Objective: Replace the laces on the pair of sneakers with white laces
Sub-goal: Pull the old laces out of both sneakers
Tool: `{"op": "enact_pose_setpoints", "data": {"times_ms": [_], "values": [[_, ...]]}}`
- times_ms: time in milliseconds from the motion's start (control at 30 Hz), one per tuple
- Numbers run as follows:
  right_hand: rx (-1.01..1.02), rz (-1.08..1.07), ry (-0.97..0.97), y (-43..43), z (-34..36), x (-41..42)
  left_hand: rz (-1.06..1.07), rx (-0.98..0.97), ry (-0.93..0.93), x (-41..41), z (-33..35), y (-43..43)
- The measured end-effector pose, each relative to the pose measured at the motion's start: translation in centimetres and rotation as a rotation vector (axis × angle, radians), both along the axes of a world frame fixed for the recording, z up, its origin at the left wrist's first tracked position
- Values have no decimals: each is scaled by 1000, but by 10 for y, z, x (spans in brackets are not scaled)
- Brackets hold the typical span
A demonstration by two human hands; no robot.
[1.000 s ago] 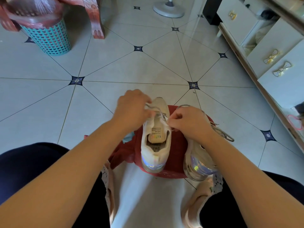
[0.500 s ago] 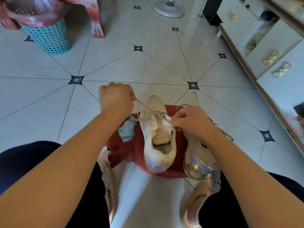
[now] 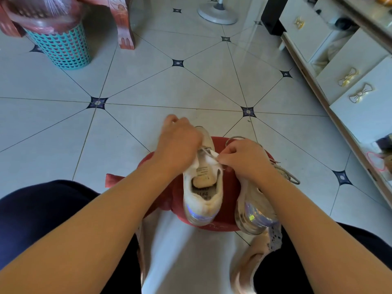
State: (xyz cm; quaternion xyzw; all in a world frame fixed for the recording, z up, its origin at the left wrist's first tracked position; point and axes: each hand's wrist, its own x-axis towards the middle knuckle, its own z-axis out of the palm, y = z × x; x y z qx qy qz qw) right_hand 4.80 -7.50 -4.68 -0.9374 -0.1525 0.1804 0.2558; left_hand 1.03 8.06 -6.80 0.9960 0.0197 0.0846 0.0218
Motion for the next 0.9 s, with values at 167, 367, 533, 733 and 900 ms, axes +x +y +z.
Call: {"op": "enact_pose_setpoints", "data": {"times_ms": [167, 367, 533, 733, 900], "values": [[-5, 40, 12, -3, 2, -1, 317, -75, 48, -5, 7, 36], [-51, 113, -44, 5, 3, -3, -100, -192, -13, -6, -2, -8], [-55, 88, -26, 5, -2, -2, -180, -57, 50, -2, -3, -17], [-1, 10, 61, -2, 1, 0, 294, -200, -66, -2, 0, 15], [-45, 53, 8, 7, 1, -2, 339, -370, -58, -3, 0, 18]]}}
